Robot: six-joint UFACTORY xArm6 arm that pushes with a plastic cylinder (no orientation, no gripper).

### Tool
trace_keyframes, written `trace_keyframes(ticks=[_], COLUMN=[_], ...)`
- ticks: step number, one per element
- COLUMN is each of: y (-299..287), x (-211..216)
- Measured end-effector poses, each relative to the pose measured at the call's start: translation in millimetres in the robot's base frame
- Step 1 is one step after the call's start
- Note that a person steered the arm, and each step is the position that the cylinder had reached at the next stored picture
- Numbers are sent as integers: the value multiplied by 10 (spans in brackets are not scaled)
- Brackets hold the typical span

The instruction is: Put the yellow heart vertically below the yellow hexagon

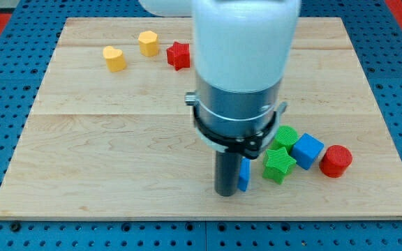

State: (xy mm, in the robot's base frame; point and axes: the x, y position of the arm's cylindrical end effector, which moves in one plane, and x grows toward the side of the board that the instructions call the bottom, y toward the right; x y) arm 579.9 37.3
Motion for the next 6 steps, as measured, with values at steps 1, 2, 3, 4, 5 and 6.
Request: trace_keyframes(ticks=[1, 2, 3, 4, 5, 6], y=[103, -791, -1291, -1848, -2108, -2413], x=[-117, -324, -916, -1558, -2141, -2655])
